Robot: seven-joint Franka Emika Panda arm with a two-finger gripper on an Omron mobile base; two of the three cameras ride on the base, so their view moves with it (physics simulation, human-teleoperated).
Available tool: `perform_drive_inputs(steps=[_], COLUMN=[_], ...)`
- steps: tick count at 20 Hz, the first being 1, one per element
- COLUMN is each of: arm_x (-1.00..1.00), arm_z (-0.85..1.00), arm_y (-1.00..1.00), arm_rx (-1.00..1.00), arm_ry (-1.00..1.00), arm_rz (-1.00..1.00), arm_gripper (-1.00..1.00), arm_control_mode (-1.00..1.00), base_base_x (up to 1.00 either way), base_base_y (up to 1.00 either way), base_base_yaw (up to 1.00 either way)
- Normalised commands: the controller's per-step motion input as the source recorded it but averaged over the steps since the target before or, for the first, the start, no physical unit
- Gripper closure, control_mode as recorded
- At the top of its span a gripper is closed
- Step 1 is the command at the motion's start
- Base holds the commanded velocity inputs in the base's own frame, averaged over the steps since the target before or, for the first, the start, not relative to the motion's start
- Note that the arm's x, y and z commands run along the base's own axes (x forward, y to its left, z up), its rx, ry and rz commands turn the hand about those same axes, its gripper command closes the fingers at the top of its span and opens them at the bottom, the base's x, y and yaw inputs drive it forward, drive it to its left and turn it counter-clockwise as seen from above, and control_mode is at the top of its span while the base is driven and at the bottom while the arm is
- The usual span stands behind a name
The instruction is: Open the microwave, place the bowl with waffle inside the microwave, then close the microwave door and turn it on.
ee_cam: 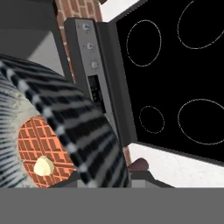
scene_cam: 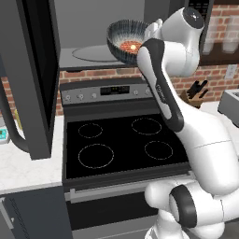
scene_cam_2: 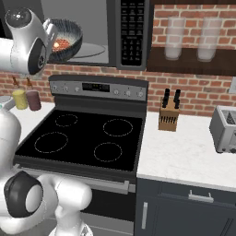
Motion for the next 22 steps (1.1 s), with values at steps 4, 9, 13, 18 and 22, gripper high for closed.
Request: perform_drive_inputs(steps=[4, 9, 13, 18, 22], arm_x=[0.72, 0.70, 0.57, 0.46, 0.47], arm_z=[-0.02, -0.06, -0.07, 0.00, -0.15], arm_y=[0.15, 0.23, 0.06, 0.00, 0.00], arm_rx=[-0.01, -0.07, -0.07, -0.05, -0.06], arm_ry=[0.02, 0.09, 0.01, 0.00, 0.00], arm_rz=[0.04, 0.05, 0.07, 0.07, 0.07], arm_gripper=[1.00, 1.00, 1.00, 1.00, 1.00], arm_control_mode=[-1.00, -1.00, -1.00, -1.00, -1.00], base_base_x=[0.00, 0.00, 0.00, 0.00, 0.00], base_base_y=[0.00, 0.00, 0.00, 0.00, 0.00], base_base_yaw=[0.00, 0.00, 0.00, 0.00, 0.00])
